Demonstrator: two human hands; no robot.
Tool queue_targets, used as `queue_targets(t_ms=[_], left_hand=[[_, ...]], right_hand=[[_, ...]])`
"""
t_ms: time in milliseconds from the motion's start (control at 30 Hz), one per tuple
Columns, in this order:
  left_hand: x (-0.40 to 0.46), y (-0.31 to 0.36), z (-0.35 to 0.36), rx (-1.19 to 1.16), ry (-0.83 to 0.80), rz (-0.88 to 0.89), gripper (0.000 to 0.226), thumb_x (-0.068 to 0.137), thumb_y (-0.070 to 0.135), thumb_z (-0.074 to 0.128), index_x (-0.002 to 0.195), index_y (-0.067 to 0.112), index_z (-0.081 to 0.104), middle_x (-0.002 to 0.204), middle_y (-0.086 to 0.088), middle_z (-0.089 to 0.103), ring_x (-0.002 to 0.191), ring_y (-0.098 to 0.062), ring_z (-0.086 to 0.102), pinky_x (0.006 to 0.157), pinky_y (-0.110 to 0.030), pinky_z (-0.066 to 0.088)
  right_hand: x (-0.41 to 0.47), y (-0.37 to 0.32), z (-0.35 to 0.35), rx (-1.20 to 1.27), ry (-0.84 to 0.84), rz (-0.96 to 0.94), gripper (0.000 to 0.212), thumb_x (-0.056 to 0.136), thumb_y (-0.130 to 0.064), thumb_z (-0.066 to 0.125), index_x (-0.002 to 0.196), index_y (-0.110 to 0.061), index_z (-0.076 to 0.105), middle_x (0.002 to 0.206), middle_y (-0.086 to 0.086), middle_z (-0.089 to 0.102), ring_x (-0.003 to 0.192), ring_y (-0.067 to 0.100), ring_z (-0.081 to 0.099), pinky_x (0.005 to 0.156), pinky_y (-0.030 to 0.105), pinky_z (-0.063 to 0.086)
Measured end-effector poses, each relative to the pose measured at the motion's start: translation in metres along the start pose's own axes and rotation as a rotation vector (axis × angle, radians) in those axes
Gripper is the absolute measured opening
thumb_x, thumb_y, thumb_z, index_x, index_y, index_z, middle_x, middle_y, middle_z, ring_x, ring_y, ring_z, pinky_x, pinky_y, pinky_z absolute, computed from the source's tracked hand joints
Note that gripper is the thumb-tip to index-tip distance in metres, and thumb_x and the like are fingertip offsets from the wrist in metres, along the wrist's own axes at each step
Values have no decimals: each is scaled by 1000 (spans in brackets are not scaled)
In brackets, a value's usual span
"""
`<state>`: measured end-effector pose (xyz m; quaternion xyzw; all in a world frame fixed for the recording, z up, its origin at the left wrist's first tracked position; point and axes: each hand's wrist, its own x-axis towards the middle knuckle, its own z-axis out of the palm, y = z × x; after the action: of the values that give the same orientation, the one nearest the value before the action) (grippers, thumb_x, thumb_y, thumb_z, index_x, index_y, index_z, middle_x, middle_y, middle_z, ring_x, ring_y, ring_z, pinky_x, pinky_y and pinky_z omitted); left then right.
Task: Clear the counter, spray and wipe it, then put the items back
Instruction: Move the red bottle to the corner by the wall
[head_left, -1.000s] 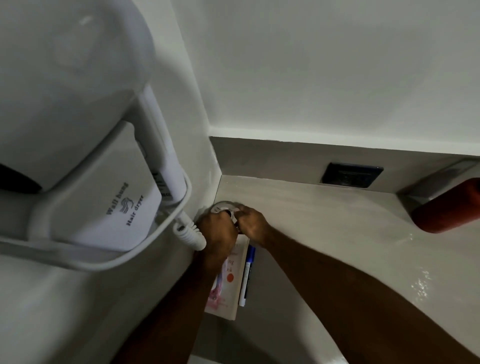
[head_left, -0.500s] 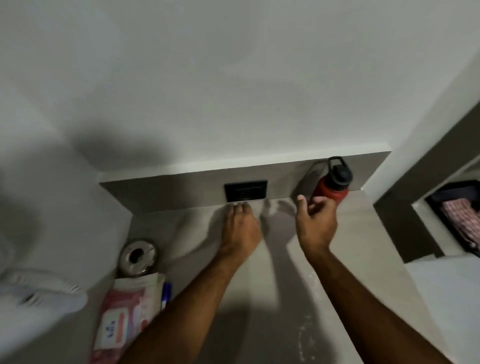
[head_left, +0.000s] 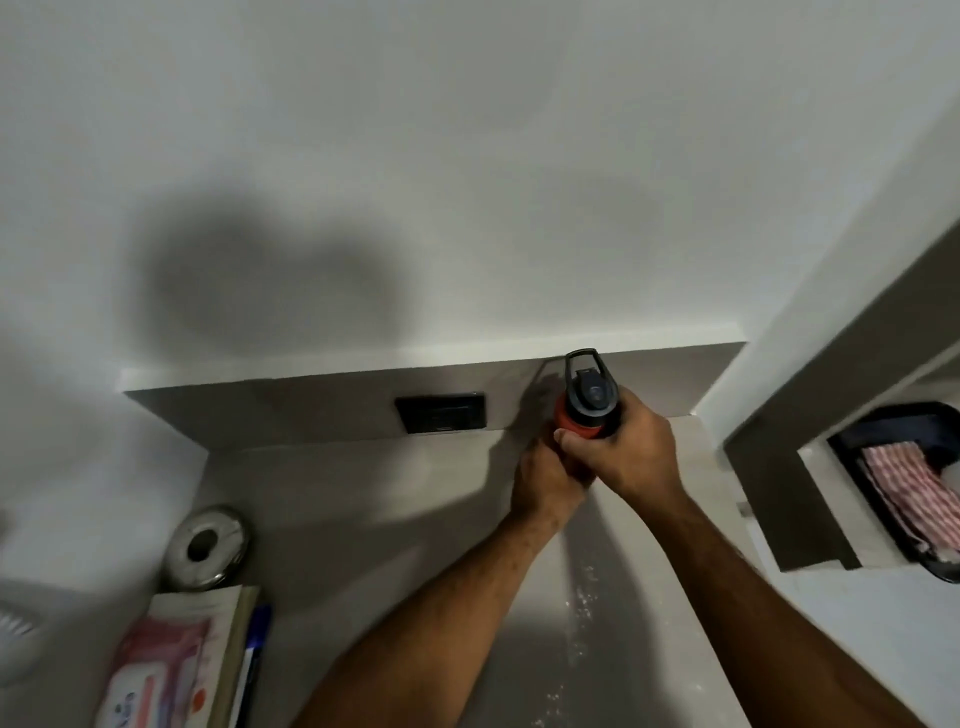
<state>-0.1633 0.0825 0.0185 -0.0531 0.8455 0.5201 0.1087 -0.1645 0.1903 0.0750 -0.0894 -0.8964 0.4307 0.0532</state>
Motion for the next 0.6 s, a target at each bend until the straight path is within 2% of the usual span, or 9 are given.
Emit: queue_targets(t_ms=[100, 167, 233, 300, 333, 400, 467, 600], left_hand=[[-16, -12, -54, 95, 131, 34, 56, 76, 41, 68, 127, 33, 47, 117, 1, 66, 105, -24, 64, 85, -42, 57], [-28, -34, -111, 191, 262, -10, 59, 76, 44, 66, 129, 32, 45, 116, -1, 66, 102, -25, 65, 81, -42, 57], [-37, -63, -168, 243, 408, -28, 53, 77, 41, 69, 125, 25, 51, 112, -3, 67, 100, -25, 65, 80, -41, 56], [-45, -86, -221, 232, 494, -52, 40, 81, 33, 69, 116, 20, 56, 105, -5, 68, 96, -25, 66, 77, -37, 55], [-47, -98, -245, 210, 528, -61, 36, 82, 29, 68, 115, 19, 56, 105, -4, 67, 96, -23, 65, 78, -31, 54], [-49, -123, -288, 203, 594, -103, 41, 84, 22, 67, 122, 17, 53, 114, -4, 65, 102, -22, 63, 82, -23, 46], [-46, -145, -319, 216, 656, -164, 46, 83, 18, 68, 127, 14, 52, 120, -6, 64, 108, -24, 62, 85, -24, 44], [-37, -175, -359, 229, 733, -143, 44, 78, 13, 74, 118, 4, 59, 110, -14, 67, 101, -28, 64, 84, -31, 51]], right_hand=[[-3, -43, 27, 36, -41, -92, 72, 51, -61, 77, 116, -41, 55, 78, -32, 58, 71, -18, 54, 64, 1, 36], [-6, -83, 67, 77, -145, -167, 69, 51, -62, 77, 113, -40, 58, 77, -34, 58, 71, -23, 53, 59, -1, 38], [-11, -123, 115, 125, -277, -221, 68, 53, -60, 79, 113, -35, 61, 88, -25, 65, 77, -14, 59, 68, 2, 42], [-20, -161, 163, 159, -395, -257, 66, 57, -56, 81, 115, -31, 60, 103, -12, 71, 90, 5, 66, 75, 17, 49], [-24, -181, 188, 175, -447, -277, 67, 59, -54, 82, 117, -31, 58, 109, -8, 71, 96, 9, 65, 77, 21, 48], [-31, -216, 233, 198, -536, -320, 71, 63, -51, 83, 123, -29, 53, 117, -7, 67, 102, 10, 61, 78, 22, 45], [-36, -240, 271, 192, -606, -352, 77, 65, -48, 83, 129, -25, 49, 123, -4, 64, 108, 15, 61, 80, 21, 43], [-40, -265, 326, 147, -676, -368, 87, 68, -44, 83, 140, -18, 42, 132, 4, 61, 119, 24, 59, 87, 23, 44]])
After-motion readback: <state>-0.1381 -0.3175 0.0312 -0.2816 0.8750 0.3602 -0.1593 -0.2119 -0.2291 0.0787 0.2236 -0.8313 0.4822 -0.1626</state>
